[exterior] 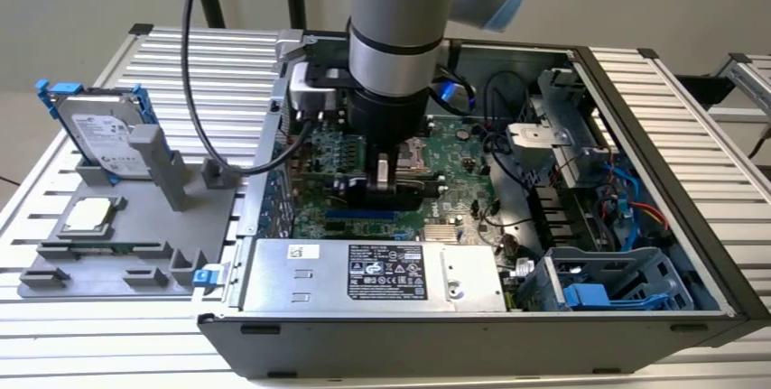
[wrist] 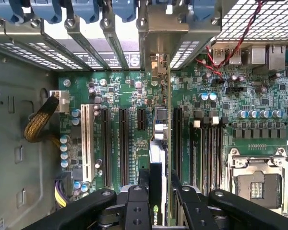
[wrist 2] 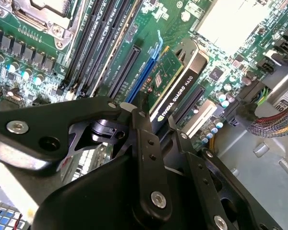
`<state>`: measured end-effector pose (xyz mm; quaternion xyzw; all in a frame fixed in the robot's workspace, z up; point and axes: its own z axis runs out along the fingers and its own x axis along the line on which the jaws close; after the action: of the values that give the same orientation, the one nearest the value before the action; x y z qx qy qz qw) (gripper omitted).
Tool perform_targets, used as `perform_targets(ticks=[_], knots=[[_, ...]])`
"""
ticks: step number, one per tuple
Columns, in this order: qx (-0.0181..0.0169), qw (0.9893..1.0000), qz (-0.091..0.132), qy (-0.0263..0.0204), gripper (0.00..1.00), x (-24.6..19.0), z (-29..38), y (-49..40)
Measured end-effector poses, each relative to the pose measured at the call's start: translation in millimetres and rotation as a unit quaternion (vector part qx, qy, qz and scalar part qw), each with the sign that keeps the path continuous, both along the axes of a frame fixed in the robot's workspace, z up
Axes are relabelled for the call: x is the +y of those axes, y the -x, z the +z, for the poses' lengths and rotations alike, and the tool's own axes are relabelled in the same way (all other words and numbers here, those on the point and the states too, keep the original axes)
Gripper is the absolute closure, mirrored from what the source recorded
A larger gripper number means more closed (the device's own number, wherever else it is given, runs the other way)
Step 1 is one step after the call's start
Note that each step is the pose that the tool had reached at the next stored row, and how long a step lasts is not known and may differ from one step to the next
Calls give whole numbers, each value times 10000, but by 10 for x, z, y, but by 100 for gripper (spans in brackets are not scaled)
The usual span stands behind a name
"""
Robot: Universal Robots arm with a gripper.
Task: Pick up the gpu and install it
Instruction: 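Insert the gpu into the slot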
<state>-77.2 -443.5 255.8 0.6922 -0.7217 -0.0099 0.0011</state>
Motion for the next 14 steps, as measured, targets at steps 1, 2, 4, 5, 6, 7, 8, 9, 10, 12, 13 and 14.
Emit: perform_targets(ticks=[1,2,4,5,6,7,8,9,10,12,13,14], knots=[[0,10000,0,0,100,0,-4,6],[0,10000,0,-1,100,0,-9,10],[0,10000,0,-1,100,0,-20,16],[0,10000,0,-1,100,0,-24,16],[0,10000,0,-1,100,0,-28,17],[0,10000,0,-1,100,0,-31,17],[0,10000,0,-1,100,0,-38,17],[0,10000,0,-1,100,0,-44,17],[0,10000,0,-1,100,0,-49,17],[0,10000,0,-1,100,0,-62,17],[0,10000,0,-1,100,0,-69,17],[0,10000,0,-1,100,0,-73,17]])
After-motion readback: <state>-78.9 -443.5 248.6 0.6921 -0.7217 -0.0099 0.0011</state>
